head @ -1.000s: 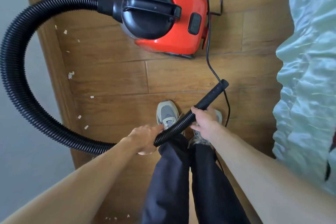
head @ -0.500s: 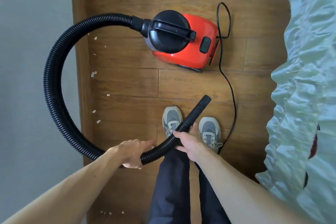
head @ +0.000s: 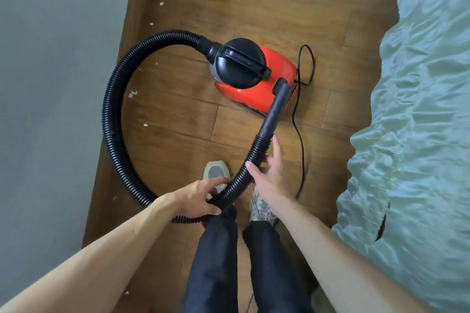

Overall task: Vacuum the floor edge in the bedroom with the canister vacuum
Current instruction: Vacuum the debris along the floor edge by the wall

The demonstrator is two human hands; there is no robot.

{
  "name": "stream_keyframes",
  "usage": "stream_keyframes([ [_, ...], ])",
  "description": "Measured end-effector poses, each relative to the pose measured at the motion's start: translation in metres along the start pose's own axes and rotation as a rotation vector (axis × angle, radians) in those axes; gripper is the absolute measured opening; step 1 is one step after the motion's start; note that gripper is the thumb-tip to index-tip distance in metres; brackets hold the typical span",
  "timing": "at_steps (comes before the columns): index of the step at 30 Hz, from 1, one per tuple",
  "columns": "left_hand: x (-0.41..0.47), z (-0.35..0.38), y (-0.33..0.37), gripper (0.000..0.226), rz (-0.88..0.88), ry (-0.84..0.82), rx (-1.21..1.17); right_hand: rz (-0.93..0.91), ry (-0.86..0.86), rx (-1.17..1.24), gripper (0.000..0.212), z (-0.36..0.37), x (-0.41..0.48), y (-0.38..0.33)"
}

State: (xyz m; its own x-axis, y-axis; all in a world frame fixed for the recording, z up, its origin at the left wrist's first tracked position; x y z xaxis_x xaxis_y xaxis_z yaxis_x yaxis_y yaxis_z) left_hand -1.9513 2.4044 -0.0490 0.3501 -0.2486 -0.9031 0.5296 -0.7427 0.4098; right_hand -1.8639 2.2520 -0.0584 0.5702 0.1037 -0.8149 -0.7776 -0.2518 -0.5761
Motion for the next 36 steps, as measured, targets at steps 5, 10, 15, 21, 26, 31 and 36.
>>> stream_keyframes([
  [5, 0.003, -0.017, 0.035, 0.072, 0.040, 0.097, -0.176, -0.241, -0.063, -0.119, 0.087, -0.010, 0.006, -0.065],
  [10, -0.002, -0.034, 0.037, 0.072, 0.045, 0.140, -0.330, -0.291, -0.306, -0.171, 0.099, 0.004, 0.012, -0.102],
  [15, -0.007, -0.042, 0.032, 0.078, 0.074, 0.168, -0.324, -0.256, -0.447, -0.197, 0.099, 0.021, 0.013, -0.116],
  [21, -0.023, -0.051, 0.019, 0.082, 0.104, 0.231, -0.288, -0.307, -0.468, -0.237, 0.098, 0.056, 0.005, -0.124],
  [26, -0.043, -0.059, -0.007, 0.085, 0.108, 0.311, -0.280, -0.349, -0.464, -0.273, 0.097, 0.089, -0.002, -0.125],
  [31, -0.068, -0.071, -0.031, 0.069, 0.097, 0.507, -0.305, -0.457, -0.454, -0.338, 0.097, 0.125, -0.015, -0.135],
  [36, -0.096, -0.075, -0.059, 0.050, 0.074, 0.763, -0.439, -0.630, -0.531, -0.470, 0.094, 0.180, -0.044, -0.157],
])
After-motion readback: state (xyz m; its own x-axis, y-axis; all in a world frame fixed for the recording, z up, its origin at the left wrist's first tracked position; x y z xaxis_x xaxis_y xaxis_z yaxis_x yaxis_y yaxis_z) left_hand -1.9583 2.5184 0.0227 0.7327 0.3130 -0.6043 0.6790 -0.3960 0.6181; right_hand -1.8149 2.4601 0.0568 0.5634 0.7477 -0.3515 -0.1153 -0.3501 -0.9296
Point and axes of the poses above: each hand's wrist, its own x-axis towards the middle knuckle, its own z-axis out of the palm, y = z × x, the point moved 8 cm from there along x, towards the middle knuckle, and after that the axes turned 7 degrees about x, right-handed, at the moved point
